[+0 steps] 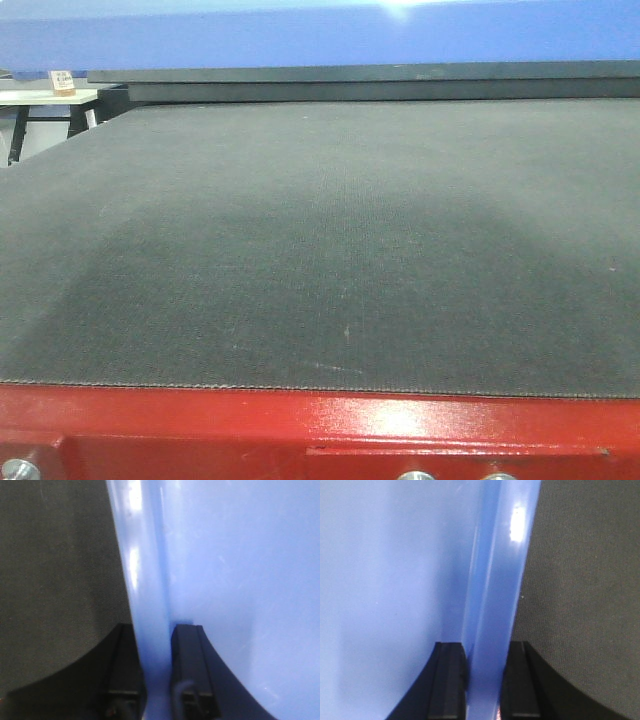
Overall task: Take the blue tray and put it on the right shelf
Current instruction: 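Hold the tray raised with both grippers while backing from the table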
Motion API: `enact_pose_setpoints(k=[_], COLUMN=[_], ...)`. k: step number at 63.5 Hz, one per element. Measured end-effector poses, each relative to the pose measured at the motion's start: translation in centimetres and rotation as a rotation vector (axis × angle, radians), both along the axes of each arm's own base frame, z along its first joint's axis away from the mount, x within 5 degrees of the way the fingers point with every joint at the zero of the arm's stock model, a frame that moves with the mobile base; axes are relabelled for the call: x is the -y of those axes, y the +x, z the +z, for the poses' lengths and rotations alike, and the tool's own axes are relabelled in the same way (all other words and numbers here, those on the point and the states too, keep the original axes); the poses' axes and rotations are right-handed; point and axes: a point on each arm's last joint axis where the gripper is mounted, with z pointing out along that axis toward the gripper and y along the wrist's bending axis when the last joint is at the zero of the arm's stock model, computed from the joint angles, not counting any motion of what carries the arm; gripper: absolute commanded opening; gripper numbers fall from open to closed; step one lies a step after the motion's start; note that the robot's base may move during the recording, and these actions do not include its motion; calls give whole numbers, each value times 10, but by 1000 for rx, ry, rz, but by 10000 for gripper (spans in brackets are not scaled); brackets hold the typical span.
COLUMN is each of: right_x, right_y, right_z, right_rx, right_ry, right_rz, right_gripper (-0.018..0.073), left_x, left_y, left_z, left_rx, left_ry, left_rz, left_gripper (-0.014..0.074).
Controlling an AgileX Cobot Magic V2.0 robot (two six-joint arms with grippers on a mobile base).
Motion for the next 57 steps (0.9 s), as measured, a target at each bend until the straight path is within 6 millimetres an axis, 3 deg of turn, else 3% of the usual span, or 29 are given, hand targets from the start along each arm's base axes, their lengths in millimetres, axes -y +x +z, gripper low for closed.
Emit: enact_pose_setpoints(k=[57], right_x=[0], right_y=[0], right_z=[0], right_rx=[0], right_ry=[0], right_rz=[0], right_gripper=[56], left_x=[0], left_y=[0], left_z=[0], left_rx=[-1], left_ry=[2], left_rz=[0], left_gripper=[-48])
